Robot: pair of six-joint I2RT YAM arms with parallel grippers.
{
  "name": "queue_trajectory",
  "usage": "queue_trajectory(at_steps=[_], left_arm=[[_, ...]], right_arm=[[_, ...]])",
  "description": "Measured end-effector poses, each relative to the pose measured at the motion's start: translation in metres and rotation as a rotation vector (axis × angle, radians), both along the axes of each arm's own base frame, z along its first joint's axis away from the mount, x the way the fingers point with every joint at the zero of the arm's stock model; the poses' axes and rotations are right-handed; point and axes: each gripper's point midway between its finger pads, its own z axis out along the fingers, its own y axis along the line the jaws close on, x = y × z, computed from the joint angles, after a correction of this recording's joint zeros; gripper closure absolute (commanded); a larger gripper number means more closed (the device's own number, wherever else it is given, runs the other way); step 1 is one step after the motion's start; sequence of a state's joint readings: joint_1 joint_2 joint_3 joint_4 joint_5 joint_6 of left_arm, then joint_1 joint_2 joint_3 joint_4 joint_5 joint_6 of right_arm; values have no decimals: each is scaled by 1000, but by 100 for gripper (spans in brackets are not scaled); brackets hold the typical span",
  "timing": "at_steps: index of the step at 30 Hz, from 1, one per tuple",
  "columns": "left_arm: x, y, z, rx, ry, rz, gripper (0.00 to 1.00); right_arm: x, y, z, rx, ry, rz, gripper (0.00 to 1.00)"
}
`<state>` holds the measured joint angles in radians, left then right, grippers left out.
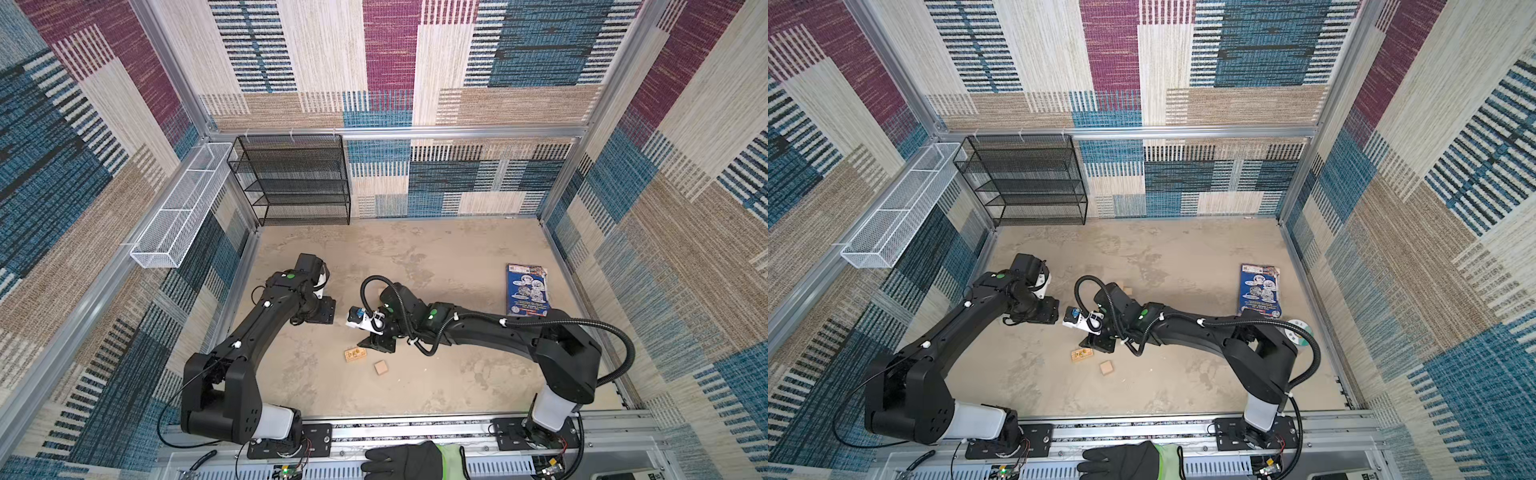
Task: Build the wood block tower
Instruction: 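Swing the open right gripper over the dragon-printed block nearer the robot, then lower the right gripper and close it on the dragon-printed block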
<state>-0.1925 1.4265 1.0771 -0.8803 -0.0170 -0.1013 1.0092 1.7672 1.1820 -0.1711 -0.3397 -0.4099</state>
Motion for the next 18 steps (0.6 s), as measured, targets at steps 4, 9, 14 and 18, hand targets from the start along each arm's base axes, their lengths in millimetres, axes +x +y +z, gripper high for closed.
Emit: queue_trajectory(at_steps=[4,9,14,18], left_arm=[[1,0,-3,4,8,1,28],[2,1,-5,6,14,5,28],[3,1,-5,9,15,7,28],[3,2,-5,9,15,8,28]], right_arm=[[-6,6,-18,-45,-13,40,48],[-6,10,-31,-73,-36,67,49],[-8,12,-45,-106,-60,94,50],[-4,15,-54,-131,-82,104,54]])
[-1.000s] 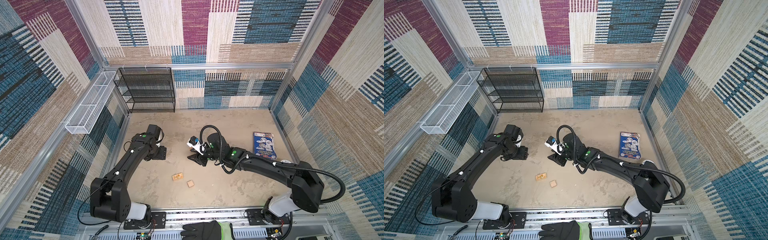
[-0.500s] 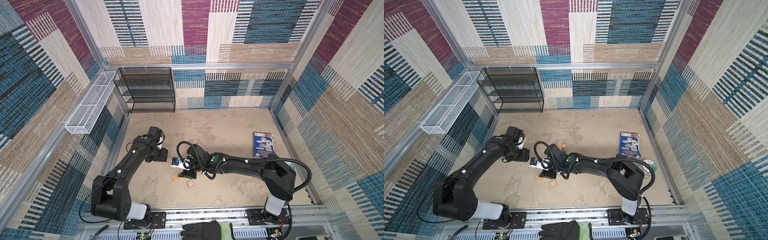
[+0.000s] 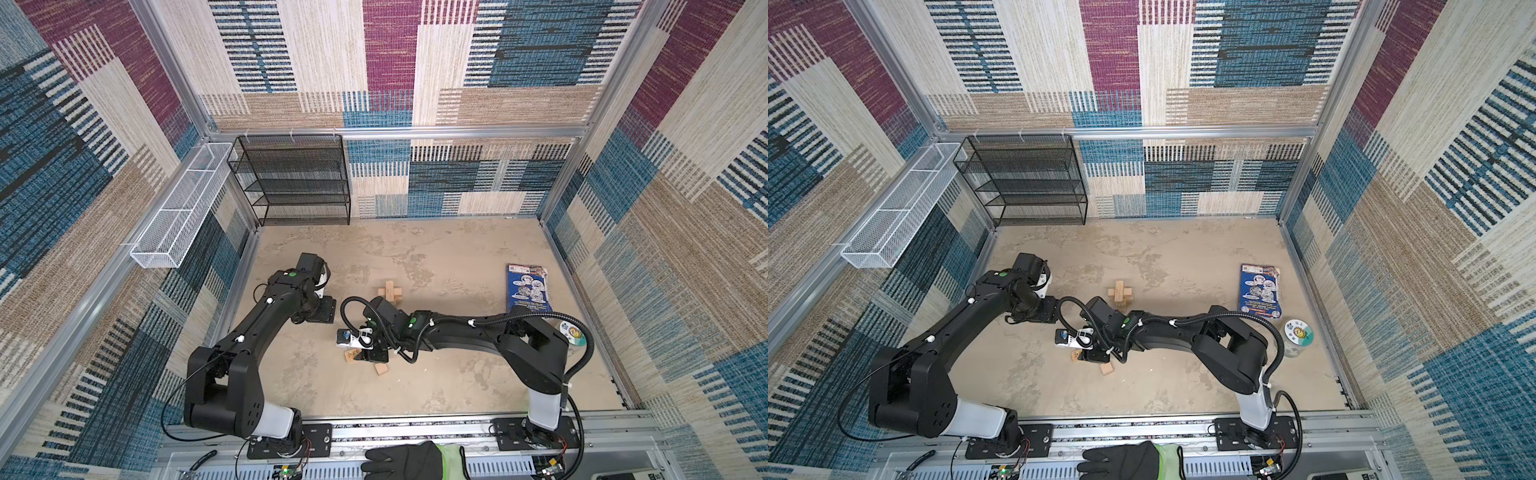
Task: Build the wood block tower
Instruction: 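Lower the right gripper and close it on the dragon-printed block, then lift the dragon-printed block with the right gripper toward the stack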
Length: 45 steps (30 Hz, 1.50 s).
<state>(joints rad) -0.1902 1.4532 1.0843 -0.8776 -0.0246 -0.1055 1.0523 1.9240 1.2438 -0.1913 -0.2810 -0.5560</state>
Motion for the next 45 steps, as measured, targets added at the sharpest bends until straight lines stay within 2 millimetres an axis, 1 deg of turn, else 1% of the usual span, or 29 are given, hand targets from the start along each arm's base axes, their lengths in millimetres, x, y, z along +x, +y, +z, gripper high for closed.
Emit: queue_trajectory(at_steps=[4,11,16,17,21,28,33,36,42,45], left_arm=[[0,1,0,0,1,2,28],[1,2,-2,1,7,7,28],[2,2,-1,0,5,8,28],[2,2,-1,0,5,8,28],[2,2,-1,0,5,10,28],[2,2,-1,0,5,10,28],[2,2,-2,0,6,10,28],[2,2,-2,0,6,10,28],[2,2,-2,0,6,10,28],[2,3,-2,0,6,12,29]], right_arm=[[3,4,-9,-22,-7,13,57],[6,8,-21,-54,0,15,57],[5,5,-34,-92,22,16,58],[5,4,-36,-96,24,16,59],[5,6,-42,-113,33,18,70],[5,6,-42,-123,39,19,78],[3,3,-38,-124,39,20,81],[4,4,-30,-111,30,23,82],[2,8,-8,-64,18,38,82],[1,7,-6,-60,20,41,83]])
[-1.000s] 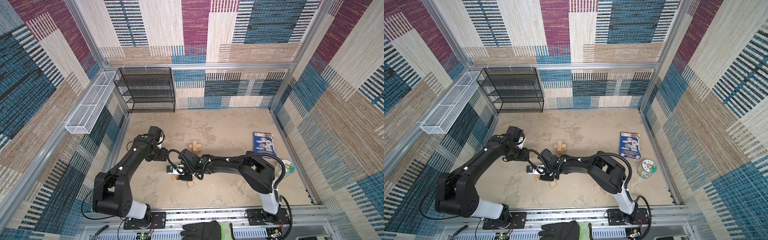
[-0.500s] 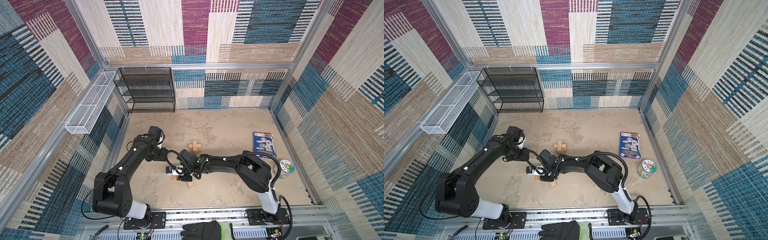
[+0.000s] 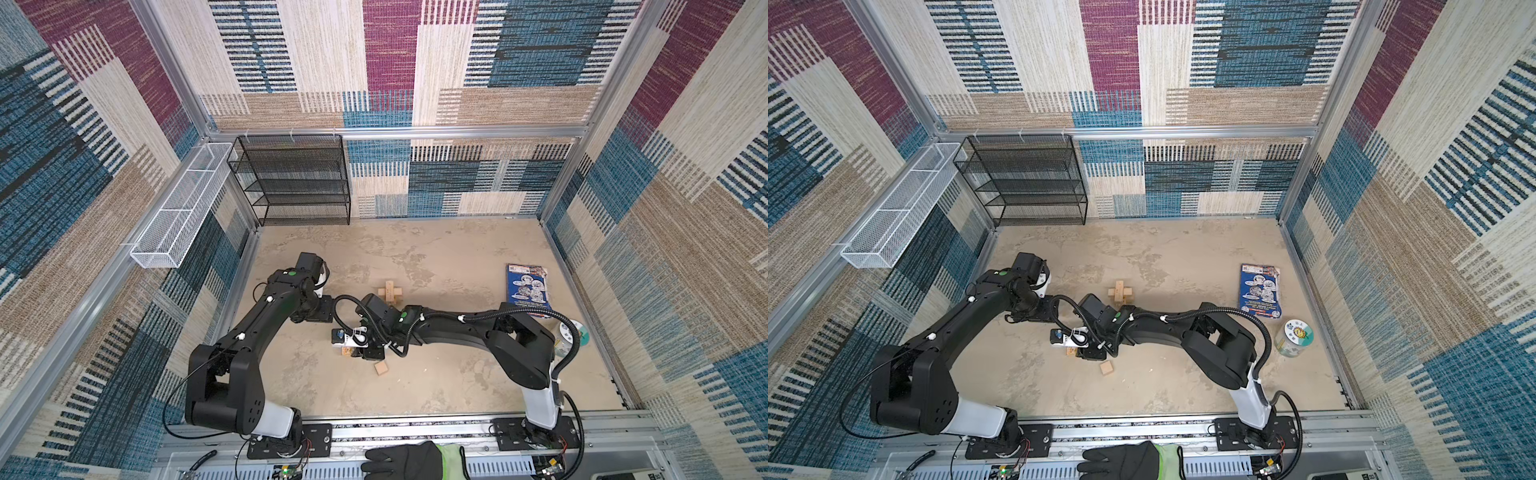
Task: Build the wood block tower
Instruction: 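Lift the dragon-printed block with the right gripper toward the stack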
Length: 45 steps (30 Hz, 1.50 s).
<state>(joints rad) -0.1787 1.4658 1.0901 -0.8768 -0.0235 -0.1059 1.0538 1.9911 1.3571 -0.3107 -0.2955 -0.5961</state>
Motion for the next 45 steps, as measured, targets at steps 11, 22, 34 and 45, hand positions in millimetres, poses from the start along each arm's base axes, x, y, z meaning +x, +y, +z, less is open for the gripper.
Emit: queue_trajectory(at_steps=[11,22,34,45], left_arm=[[0,0,-1,1,3,0,29],[0,0,-2,2,9,0,29],[0,0,-3,1,9,1,29],[6,-1,10,-6,-29,1,29]], right_arm=[[-2,-4,-4,-11,5,1,83],[-2,-4,-4,-11,1,5,83],[-2,-4,-4,-11,0,5,87],[16,2,46,71,-90,2,88]])
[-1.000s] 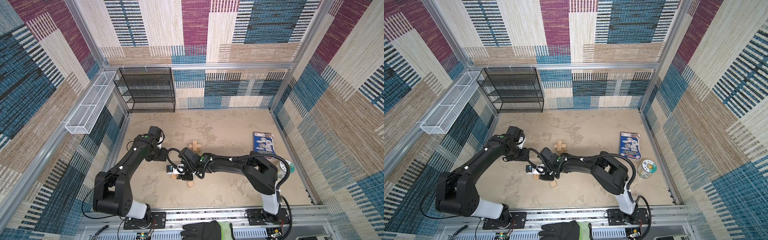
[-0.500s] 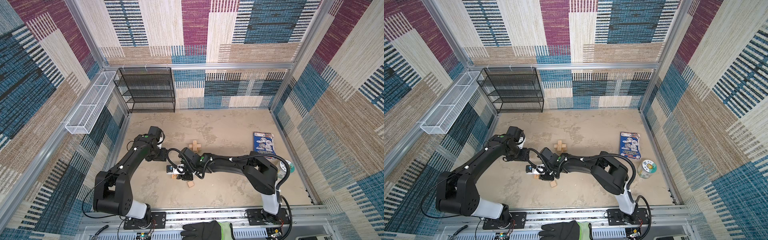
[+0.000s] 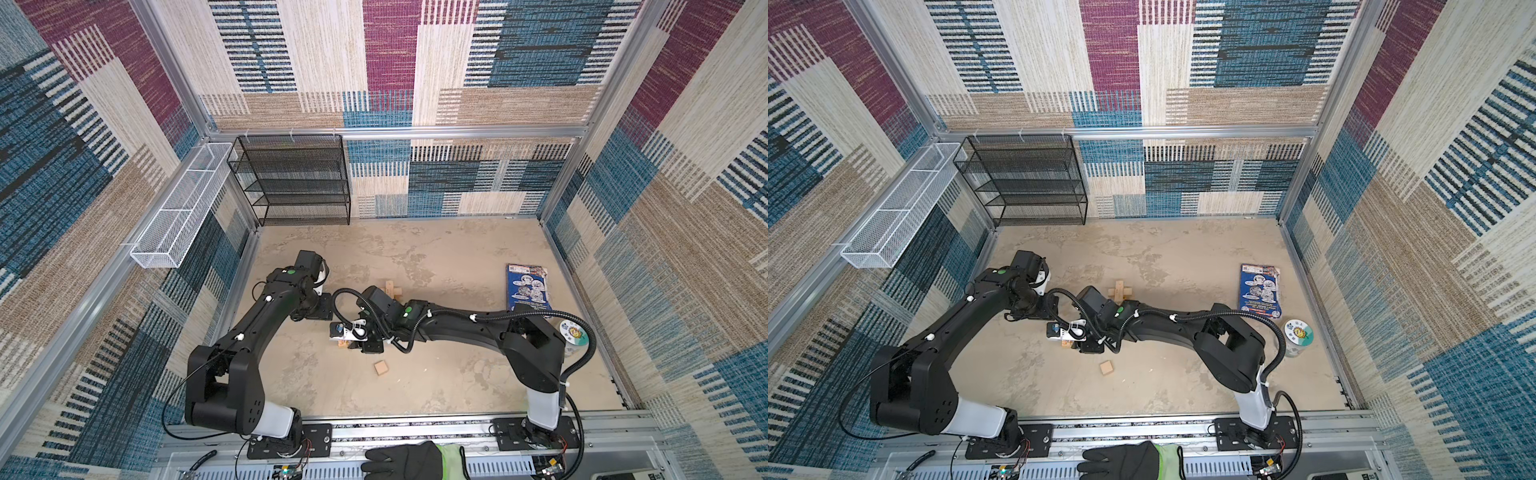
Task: Build the wood block tower
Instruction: 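Lift the dragon-printed block with the right gripper toward the stack, then carry the dragon-printed block over the stack top with the right gripper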
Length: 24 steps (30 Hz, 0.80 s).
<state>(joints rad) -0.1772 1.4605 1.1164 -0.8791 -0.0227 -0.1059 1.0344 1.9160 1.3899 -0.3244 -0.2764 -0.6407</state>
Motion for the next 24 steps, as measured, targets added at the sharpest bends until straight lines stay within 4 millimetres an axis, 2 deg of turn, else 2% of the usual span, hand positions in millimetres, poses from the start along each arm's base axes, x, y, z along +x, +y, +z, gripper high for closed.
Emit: queue_trajectory(at_steps=[8,14,19,24], left_arm=[[21,-9,23,-42,-63,-9,29],[42,-25,37,-102,-95,-25,29],[61,-50,51,-162,-130,-66,29],[77,-75,61,-195,-152,-118,29]], right_arm=[[54,-39,39,45,-66,-131,88],[93,-79,42,25,-107,-246,88],[123,-106,44,19,-115,-332,86],[146,-121,57,37,-129,-384,85]])
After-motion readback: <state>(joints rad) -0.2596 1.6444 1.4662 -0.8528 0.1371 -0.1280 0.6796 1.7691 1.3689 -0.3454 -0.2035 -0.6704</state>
